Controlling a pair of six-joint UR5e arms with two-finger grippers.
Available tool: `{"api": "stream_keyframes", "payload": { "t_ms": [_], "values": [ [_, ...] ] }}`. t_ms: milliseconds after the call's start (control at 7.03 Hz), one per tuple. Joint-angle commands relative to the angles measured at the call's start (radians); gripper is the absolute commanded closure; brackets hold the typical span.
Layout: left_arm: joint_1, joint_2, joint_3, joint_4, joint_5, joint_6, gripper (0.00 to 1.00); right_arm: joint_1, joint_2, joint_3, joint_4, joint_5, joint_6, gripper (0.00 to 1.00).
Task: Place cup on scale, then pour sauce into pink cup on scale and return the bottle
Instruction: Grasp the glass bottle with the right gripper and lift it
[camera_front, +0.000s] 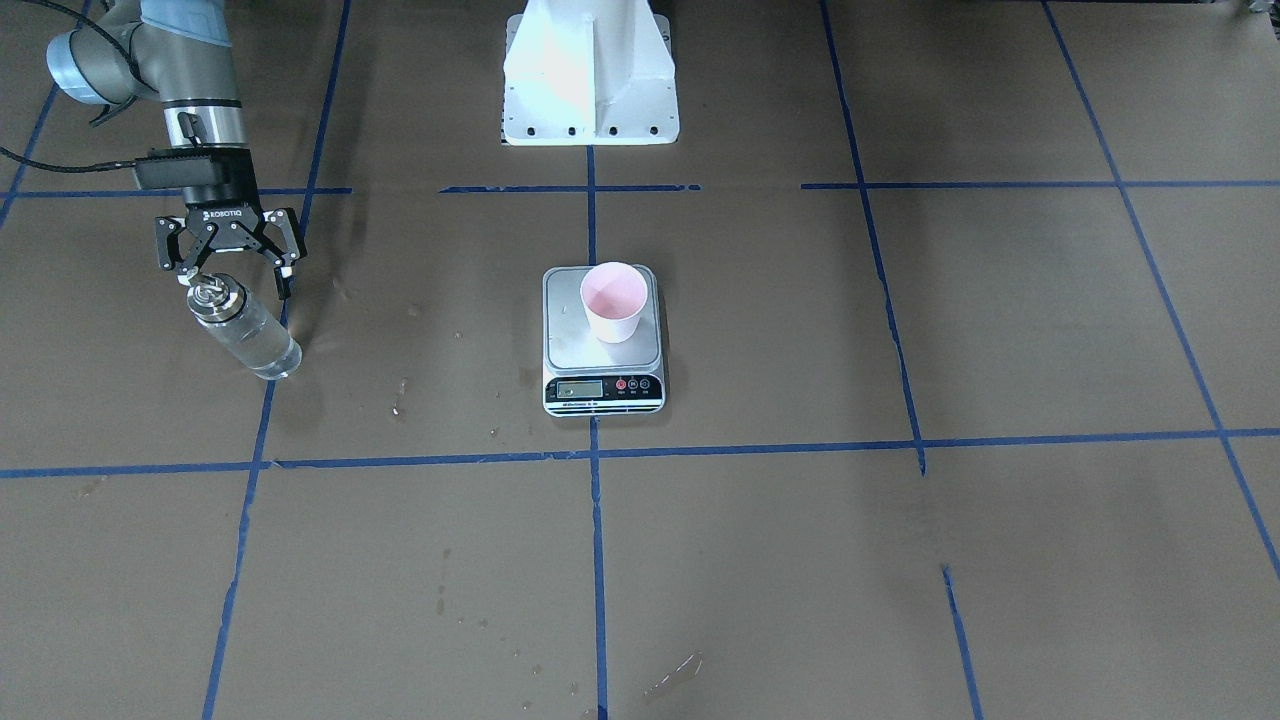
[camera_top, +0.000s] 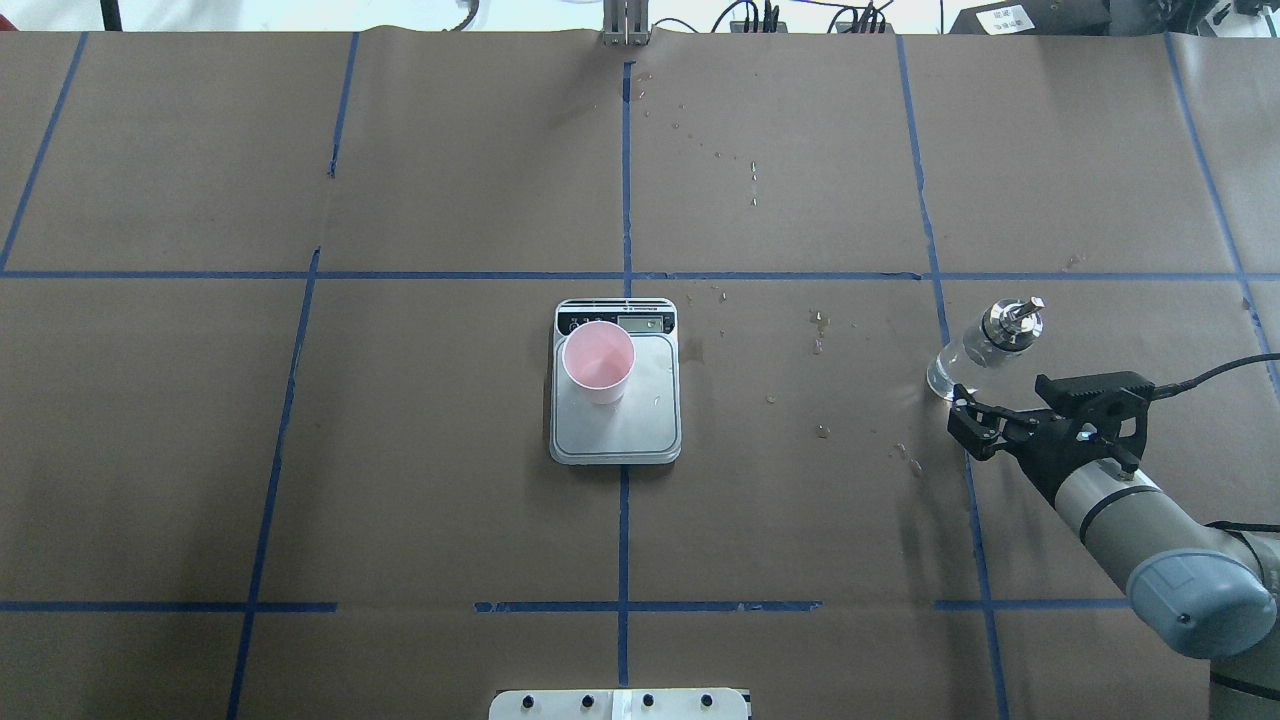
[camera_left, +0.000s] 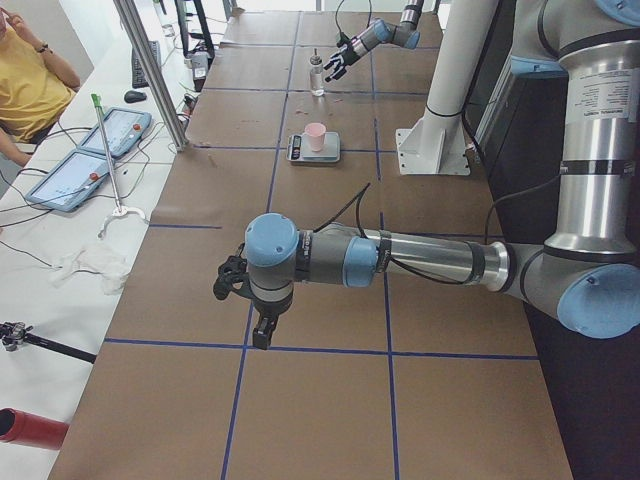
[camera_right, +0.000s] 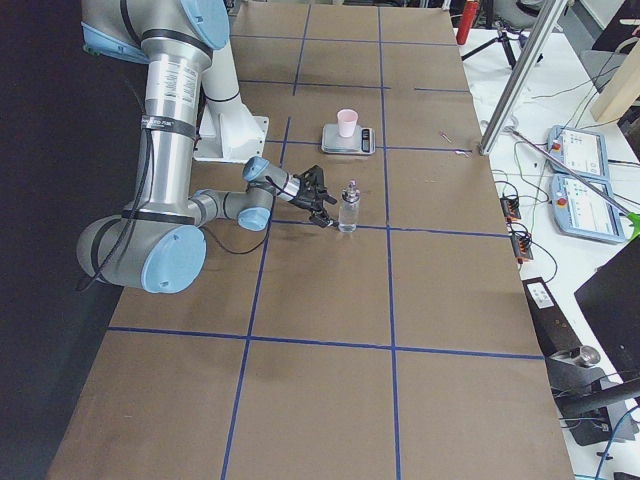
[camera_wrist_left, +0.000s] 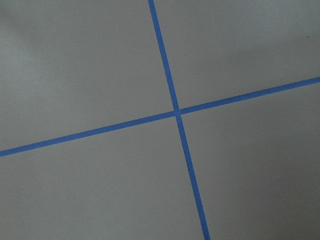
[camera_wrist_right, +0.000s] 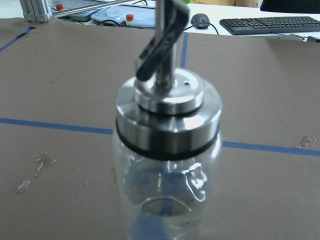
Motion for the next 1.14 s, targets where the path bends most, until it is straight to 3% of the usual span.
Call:
{"api": "stream_keyframes", "payload": {
  "t_ms": [0,996],
  "values": [
    [0.0,0.001,-0.002,0.001,0.0,0.0,0.0,0.022,0.047,-0.009,0.001,-0.019,-0.027,0.0],
    [0.002,-0.001,-0.002,0.001,0.0,0.0,0.0,0.066,0.078,-0.049,-0.001,-0.02,-0.046,0.0]
  ]
}}
